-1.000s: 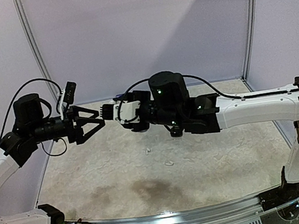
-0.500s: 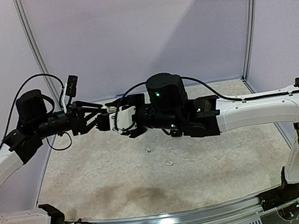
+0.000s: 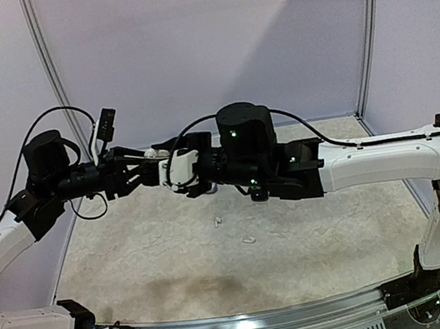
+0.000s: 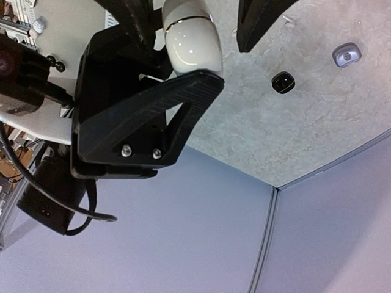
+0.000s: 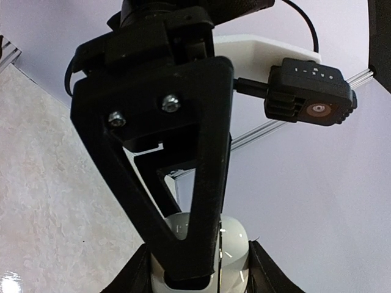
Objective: Insert the wireless bluetooth earbuds into the charging case
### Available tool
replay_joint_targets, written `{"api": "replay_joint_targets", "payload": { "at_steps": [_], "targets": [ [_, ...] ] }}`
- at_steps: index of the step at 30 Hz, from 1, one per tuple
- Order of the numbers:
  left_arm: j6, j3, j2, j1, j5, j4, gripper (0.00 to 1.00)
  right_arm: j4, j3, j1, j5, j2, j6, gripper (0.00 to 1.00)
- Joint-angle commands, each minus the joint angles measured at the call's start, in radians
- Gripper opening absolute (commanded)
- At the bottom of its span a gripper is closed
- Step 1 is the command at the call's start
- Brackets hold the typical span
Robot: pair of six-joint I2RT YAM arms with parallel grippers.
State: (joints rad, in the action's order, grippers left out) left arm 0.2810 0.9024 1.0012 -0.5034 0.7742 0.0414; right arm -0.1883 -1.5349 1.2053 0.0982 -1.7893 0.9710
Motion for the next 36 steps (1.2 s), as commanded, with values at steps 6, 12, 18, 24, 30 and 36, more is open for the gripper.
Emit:
{"api": "replay_joint_targets", "payload": {
  "at_steps": [6,12,18,24,30,36],
  "targets": [
    [-0.015,0.000,0.005,-0.018,0.011,-0.003,0.00,-0.040,-0.030,0.012,0.013,-0.019,-0.014,0.27],
    [-0.111,0.011,-0.029,-0.018,0.003,0.070,0.00,0.010,-0.017,-0.001,0.026,0.006,-0.097,0.83],
    [-0.419,0.033,-0.073,-0.018,0.018,0.282,0.00,0.335,-0.068,-0.126,-0.452,0.111,-0.393,0.99],
    [-0.568,0.026,-0.078,-0.026,0.048,0.303,0.00,0.448,-0.122,-0.189,-0.703,0.085,-0.677,0.88],
    [-0.595,0.027,-0.074,-0.063,0.062,0.324,0.00,0.480,-0.182,-0.191,-0.753,0.011,-0.775,0.76],
    [-0.582,0.021,-0.076,-0.072,0.045,0.313,0.00,0.474,-0.215,-0.190,-0.804,-0.040,-0.817,0.65]
  ]
}}
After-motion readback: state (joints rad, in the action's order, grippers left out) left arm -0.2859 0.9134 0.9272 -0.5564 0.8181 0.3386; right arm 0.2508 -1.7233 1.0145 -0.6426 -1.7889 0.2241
